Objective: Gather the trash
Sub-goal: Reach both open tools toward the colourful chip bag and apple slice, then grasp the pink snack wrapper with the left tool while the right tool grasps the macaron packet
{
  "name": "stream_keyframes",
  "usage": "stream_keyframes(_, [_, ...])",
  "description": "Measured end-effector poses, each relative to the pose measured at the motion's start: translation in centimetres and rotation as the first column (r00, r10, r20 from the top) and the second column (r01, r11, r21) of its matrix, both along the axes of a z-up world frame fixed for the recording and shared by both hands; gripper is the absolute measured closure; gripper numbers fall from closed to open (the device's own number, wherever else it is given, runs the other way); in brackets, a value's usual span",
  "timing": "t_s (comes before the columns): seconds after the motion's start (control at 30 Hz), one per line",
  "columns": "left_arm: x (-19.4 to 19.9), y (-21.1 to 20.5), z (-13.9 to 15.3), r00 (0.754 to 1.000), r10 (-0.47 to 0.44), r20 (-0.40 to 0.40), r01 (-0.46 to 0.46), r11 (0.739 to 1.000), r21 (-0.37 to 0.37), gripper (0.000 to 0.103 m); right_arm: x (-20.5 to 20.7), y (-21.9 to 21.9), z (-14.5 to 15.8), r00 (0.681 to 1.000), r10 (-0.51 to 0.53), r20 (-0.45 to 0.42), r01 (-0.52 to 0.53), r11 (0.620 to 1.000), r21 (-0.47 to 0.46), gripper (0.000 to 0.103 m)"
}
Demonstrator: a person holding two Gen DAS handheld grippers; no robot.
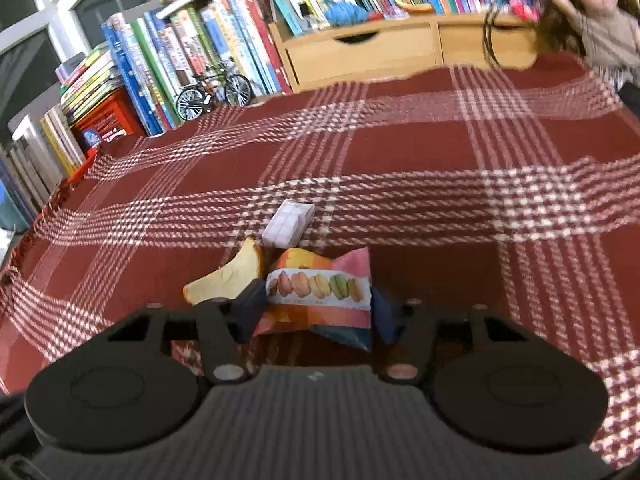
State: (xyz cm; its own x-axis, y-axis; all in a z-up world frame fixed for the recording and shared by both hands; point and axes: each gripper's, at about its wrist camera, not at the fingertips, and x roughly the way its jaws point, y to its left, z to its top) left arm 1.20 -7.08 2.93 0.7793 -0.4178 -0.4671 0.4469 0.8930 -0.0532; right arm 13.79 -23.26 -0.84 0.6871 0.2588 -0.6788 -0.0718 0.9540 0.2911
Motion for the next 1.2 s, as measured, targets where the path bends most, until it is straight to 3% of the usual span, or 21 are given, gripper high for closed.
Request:
stream_keyframes(0.33, [-2.5, 1.0, 1.1, 0.999, 0.017, 0.045, -0.017, 1.000, 0.018, 0.082, -4.6, -1.4, 1.9, 0.997, -0.020, 0.074, 0.018, 0.999, 0.027, 0.050])
stream_keyframes(0.8, [-8.1, 2.4, 2.8, 0.998, 0.027, 0.056, -0.027, 1.000, -0.006, 0.082, -13.3, -0.4, 3.7, 0.986, 0.053, 0.155, -0.055, 0.998, 0.009, 0.047])
stream_keyframes(1.2, [-15.3, 4.1, 1.8, 1.000, 0.029, 0.009, -0.029, 0.999, -0.046, 0.081, -21.9, 2.0, 2.4, 0.968, 0.166, 0.186, -0.163, 0.986, -0.031, 0.046])
